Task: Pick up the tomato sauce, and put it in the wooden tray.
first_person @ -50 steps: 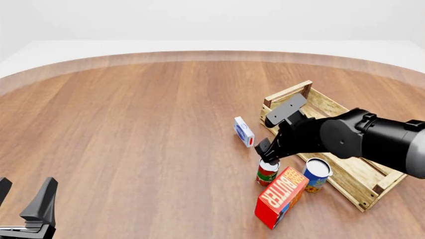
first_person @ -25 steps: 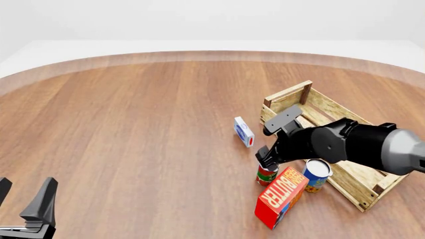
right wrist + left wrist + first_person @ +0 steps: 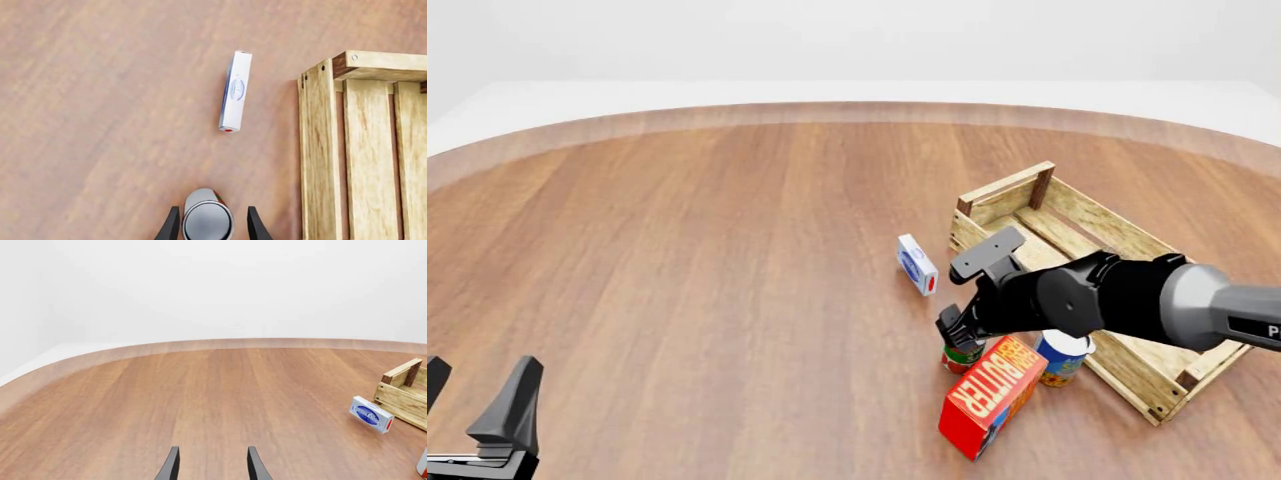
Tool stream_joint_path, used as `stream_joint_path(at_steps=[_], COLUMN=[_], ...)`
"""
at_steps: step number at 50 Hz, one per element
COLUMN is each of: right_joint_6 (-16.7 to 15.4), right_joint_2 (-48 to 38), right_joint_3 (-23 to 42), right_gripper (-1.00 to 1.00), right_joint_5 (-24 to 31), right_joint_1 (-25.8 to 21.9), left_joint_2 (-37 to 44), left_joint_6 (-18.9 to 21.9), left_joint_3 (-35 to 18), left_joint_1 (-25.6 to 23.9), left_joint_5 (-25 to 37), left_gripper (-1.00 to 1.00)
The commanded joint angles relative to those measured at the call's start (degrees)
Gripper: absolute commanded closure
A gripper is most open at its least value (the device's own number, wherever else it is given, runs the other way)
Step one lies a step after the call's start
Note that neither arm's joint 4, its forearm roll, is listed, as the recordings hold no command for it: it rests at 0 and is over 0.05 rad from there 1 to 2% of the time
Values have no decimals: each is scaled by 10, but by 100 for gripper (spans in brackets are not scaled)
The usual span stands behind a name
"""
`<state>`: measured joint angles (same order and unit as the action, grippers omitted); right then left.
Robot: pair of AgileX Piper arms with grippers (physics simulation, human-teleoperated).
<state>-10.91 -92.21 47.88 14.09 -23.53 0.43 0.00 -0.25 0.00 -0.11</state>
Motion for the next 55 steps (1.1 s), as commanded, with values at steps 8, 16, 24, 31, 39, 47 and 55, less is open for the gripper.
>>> stream_joint_path(at_steps=[8,16,24,31,39,47,55], right_joint_6=[15,14,19,22,3,-25,-31], right_joint_2=[-23,-22,-20,-13,39,108,145], right_joint_3=[-6,-12,-9,-10,3,16,26], right_gripper=[-100,100,100,100,100,100,100], right_joint_5=[-19,-24,-20,-19,6,35,65], right_joint_1=[-5,-10,-15,-20,3,29,31], left_joint_2=[0,0,0,0,0,0,0], left_joint_6=[0,0,0,0,0,0,0], left_joint_3=[0,0,0,0,0,0,0], left_joint_1=[0,0,0,0,0,0,0], left_joint_5=[0,0,0,0,0,0,0], left_gripper=[-100,-100,-100,-100,-100,-100,-100])
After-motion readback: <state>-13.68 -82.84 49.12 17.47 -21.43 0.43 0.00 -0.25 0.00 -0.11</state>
